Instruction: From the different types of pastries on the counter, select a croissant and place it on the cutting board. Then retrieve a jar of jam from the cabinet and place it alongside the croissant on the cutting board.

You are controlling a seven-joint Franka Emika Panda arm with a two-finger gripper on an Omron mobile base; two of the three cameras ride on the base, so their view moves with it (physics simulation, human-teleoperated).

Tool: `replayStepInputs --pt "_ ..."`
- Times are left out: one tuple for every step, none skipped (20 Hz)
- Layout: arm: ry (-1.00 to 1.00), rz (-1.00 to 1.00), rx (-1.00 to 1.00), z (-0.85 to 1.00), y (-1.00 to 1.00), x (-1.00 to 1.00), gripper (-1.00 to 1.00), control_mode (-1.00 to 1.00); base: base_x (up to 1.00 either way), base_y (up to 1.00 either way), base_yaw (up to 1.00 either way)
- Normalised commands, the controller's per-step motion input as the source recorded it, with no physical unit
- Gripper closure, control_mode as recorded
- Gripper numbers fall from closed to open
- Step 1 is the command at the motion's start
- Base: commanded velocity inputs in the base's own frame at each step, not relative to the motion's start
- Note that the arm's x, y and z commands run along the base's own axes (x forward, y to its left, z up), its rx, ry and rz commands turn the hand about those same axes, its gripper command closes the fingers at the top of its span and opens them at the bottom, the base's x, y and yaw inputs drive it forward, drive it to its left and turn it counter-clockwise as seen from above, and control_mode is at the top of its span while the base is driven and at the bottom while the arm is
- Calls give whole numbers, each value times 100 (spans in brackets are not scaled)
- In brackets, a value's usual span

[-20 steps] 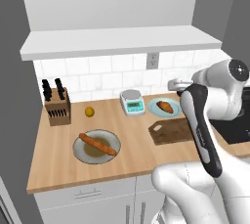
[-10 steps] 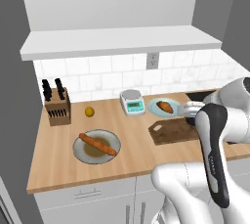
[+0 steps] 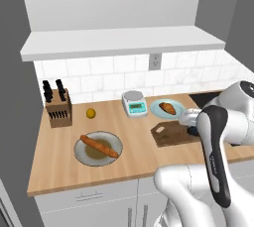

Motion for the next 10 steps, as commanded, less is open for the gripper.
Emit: replayStepInputs --pt "7 0 0 -31 21 0 100 -100 0 0 0" --pt "1 0 0 -40 12 27 100 -100 0 0 0" --pt "0 0 -3 -44 0 73 100 -100 0 0 0" --pt "0 0 -3 -36 0 77 100 -100 0 0 0" --pt "0 0 -2 -22 0 64 100 -100 0 0 0" --pt "0 0 0 0 0 34 100 -100 0 0 0" --pt "0 1 0 0 7 0 100 -100 0 0 0" --pt "0 1 0 -4 2 0 100 -100 0 0 0" --pt "0 0 0 -17 0 31 100 -100 0 0 0" --pt "0 1 0 -19 -20 58 100 -100 0 0 0"
